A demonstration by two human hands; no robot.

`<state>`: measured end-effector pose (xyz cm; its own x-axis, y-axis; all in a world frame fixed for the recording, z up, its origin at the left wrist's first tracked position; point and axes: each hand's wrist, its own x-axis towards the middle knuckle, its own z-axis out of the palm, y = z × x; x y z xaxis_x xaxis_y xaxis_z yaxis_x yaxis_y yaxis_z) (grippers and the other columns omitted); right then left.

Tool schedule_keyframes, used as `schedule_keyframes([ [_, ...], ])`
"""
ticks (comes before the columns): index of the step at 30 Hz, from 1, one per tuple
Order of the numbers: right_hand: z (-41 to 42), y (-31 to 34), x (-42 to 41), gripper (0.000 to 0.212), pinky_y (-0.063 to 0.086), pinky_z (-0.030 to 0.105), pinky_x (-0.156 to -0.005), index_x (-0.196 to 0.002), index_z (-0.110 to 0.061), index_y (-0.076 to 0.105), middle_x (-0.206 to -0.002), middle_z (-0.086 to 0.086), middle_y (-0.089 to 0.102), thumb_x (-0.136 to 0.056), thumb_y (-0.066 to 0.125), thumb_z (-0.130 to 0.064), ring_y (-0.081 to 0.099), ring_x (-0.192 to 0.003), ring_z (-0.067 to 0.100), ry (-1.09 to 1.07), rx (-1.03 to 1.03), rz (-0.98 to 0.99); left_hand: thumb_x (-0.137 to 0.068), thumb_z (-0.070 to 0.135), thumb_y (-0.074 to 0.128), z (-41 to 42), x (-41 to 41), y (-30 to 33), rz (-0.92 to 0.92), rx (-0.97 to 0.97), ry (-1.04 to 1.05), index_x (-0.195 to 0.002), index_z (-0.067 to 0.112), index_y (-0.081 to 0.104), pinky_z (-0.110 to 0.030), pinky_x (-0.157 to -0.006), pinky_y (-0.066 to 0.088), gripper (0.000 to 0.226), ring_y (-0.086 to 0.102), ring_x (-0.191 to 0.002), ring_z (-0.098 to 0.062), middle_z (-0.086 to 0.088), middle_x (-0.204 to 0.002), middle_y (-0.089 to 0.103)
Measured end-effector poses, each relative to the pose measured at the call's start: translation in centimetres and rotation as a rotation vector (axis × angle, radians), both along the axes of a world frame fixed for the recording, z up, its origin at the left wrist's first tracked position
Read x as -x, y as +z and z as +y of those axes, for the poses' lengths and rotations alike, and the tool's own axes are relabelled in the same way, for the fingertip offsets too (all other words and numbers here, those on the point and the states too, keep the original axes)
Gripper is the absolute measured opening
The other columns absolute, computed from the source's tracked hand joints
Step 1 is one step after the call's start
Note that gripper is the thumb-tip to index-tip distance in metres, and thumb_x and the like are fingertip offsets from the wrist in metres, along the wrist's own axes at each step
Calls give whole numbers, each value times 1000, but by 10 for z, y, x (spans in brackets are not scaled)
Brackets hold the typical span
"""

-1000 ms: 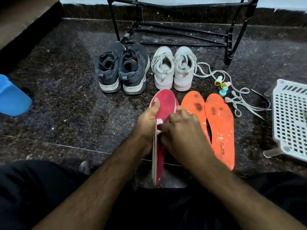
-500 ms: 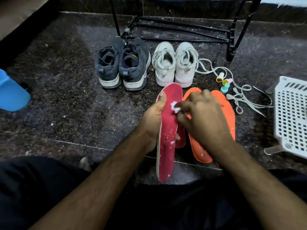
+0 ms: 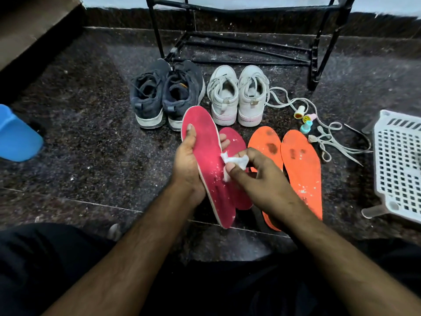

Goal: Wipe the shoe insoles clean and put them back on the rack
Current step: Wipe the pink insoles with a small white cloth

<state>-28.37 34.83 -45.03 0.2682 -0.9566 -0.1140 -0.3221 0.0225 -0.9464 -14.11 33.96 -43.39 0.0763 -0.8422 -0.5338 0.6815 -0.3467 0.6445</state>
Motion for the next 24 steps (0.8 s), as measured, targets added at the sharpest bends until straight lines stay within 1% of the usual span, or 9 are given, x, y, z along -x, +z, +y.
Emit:
schedule_keyframes([
  [2, 1, -3, -5, 22, 54, 45, -67, -93, -26, 57, -80, 3, 70, -82, 59, -46, 65, -68, 31, 47, 48, 46, -96, 66, 39, -1, -1, 1, 0, -1, 31, -119, -7, 63, -44, -79, 61, 80, 69, -109, -32, -26, -121, 67],
  [6, 0, -11, -11, 20, 54, 47, -72, -95, -28, 58, -80, -2, 70, -84, 60, -45, 65, -70, 24, 38, 64, 48, -95, 68, 40, -1, 1, 3, -41, 16, -12, -128, -6, 60, -40, -100, 52, 84, 66, -116, -27, -21, -124, 68],
  [10, -4, -10, -11, 19, 55, 36, -71, -105, -23, 63, -87, -7, 72, -89, 64, -34, 65, -66, 13, -62, 115, 15, -98, 55, 45, 6, 13, 8, 1, -3, -116, -122, -7, 63, -38, -80, 59, 68, 72, -83, -25, -16, -97, 73],
  [13, -6, -5, -6, 19, 56, 37, -79, -111, -24, 61, -91, -8, 73, -92, 65, -27, 69, -75, 11, -34, 167, 90, -104, 45, 38, 9, 18, 10, 41, -30, -188, -103, -1, 68, -35, -72, 61, 55, 74, -73, -26, -15, -84, 75],
  [16, -13, 4, 5, 16, 55, 39, -74, -103, -22, 62, -86, -8, 72, -92, 64, -33, 68, -76, 10, -25, 266, 160, -105, 41, 39, 8, 16, 11, 27, -10, -136, -103, 0, 67, -42, -84, 57, 50, 74, -78, -29, -19, -90, 75],
  [18, -18, 13, 14, 11, 53, 39, -70, -96, -20, 60, -81, -6, 70, -93, 64, -29, 66, -72, 13, -98, 372, 194, -106, 40, 40, 7, 14, 8, -11, 31, -128, -114, -3, 64, -50, -95, 54, 50, 72, -96, -33, -23, -105, 73],
  [20, -22, 20, 21, 6, 50, 40, -70, -97, -20, 60, -83, -5, 68, -93, 63, -23, 62, -72, 17, -179, 456, 167, -106, 43, 37, 8, 14, 6, -77, 62, -149, -114, -7, 60, -57, -100, 50, 55, 69, -106, -35, -27, -116, 68],
  [22, -24, 22, 23, 10, 51, 40, -74, -101, -20, 64, -91, -5, 65, -91, 64, -17, 60, -79, 15, -212, 506, 135, -105, 48, 35, 8, 14, 5, -117, 84, -188, -110, -5, 59, -58, -98, 50, 59, 70, -103, -34, -33, -120, 63],
  [24, -23, 22, 21, 19, 53, 36, -79, -106, -20, 67, -101, -3, 59, -89, 66, -11, 60, -90, 12, -183, 536, 119, -105, 51, 33, 8, 14, 4, -118, 107, -202, -104, -2, 61, -48, -81, 56, 60, 72, -88, -29, -28, -109, 66],
])
